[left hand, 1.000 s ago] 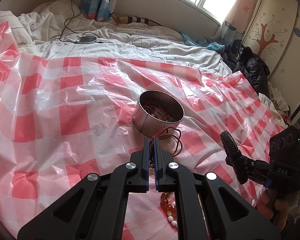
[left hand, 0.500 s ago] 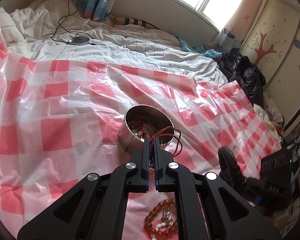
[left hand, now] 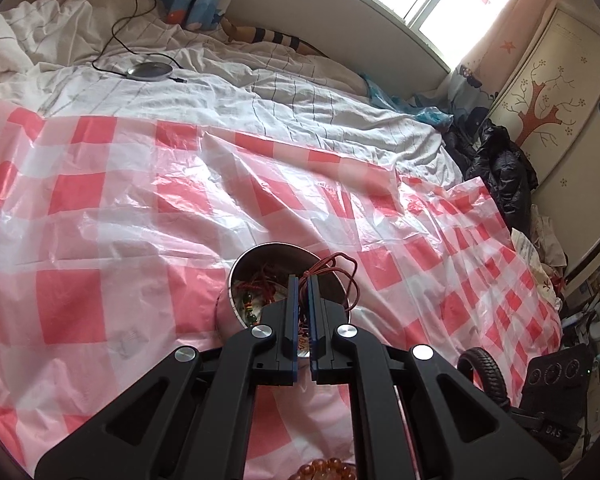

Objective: Organize jewelry
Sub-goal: 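Carry both necklaces over the silver tin and open both tools, then move both open tools back to the amber and white bead bracelets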

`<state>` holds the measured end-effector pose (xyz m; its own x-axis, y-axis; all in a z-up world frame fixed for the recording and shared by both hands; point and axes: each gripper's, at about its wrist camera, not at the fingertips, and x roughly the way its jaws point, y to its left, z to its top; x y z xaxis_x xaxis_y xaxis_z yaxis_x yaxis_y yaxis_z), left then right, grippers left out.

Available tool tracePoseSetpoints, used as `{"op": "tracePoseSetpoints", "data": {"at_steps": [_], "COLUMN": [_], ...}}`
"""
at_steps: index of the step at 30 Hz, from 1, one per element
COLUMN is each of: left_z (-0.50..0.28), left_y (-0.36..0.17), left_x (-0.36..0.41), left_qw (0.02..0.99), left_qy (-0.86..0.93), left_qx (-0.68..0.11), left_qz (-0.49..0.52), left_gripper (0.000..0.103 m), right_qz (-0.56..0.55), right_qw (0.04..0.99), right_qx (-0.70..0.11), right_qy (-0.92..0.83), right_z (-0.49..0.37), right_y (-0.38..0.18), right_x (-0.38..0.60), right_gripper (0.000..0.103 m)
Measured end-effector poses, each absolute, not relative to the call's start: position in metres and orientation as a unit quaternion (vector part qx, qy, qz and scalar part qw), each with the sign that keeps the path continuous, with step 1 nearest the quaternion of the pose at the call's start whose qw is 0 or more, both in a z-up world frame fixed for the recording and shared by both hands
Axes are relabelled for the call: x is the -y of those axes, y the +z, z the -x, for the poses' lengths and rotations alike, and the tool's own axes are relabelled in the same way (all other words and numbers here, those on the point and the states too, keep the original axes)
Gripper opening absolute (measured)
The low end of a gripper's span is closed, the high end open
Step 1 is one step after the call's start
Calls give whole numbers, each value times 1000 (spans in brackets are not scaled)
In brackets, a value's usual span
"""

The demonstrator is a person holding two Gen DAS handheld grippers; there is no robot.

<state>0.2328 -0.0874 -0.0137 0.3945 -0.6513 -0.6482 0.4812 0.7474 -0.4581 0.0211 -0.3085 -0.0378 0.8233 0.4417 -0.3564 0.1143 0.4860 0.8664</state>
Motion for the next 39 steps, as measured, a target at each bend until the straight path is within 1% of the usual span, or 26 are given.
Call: {"op": "tracePoseSetpoints", "data": {"at_steps": [3, 6, 8, 10, 11, 15, 19, 23, 25, 27, 30, 35, 37, 39], "left_z": [-238, -239, -239, -239, -240, -243, -243, -242, -243, -242, -241, -236, -233, -230], "left_y": [-23, -27, -21, -12, -8, -1, 1, 3, 3, 3, 3, 2, 1, 1], "left_x": [101, 103, 94, 80, 71, 48, 43, 38, 36, 36, 38, 43, 47, 48], "left_qw": [833, 833, 838, 848, 854, 859, 859, 860, 859, 859, 858, 859, 862, 867], "left_qy": [-317, -303, -298, -286, -277, -260, -258, -256, -257, -257, -259, -256, -250, -245], "left_qx": [-448, -460, -453, -439, -431, -424, -427, -424, -425, -426, -426, -432, -434, -431], "left_qz": [64, 53, 64, 83, 95, 123, 118, 120, 123, 124, 122, 100, 79, 58], "left_gripper": [4, 9, 23, 44, 47, 49, 50, 53, 54, 55, 56, 59, 59, 59], "right_qz": [-488, -480, -468, -448, -439, -382, -327, -287, -270, -259, -265, -273, -277, -285], "right_qw": [820, 823, 830, 839, 843, 864, 884, 889, 884, 886, 890, 892, 891, 890], "right_qx": [-283, -287, -290, -297, -301, -321, -332, -357, -380, -385, -370, -359, -359, -356], "right_qy": [98, 96, 94, 86, 84, 68, 43, 19, 8, -4, -20, -21, -22, -27], "right_z": [-26, -36, -46, -58, -63, -91, -124, -150, -158, -157, -148, -132, -126, -122], "right_y": [-35, -34, -30, -25, -24, -15, -9, -19, -31, -35, -32, -28, -27, -27], "right_x": [309, 308, 307, 304, 302, 287, 273, 263, 258, 259, 267, 273, 277, 282], "right_gripper": [12, 12, 12, 12, 12, 12, 12, 12, 16, 20, 38, 40, 47, 50]}}
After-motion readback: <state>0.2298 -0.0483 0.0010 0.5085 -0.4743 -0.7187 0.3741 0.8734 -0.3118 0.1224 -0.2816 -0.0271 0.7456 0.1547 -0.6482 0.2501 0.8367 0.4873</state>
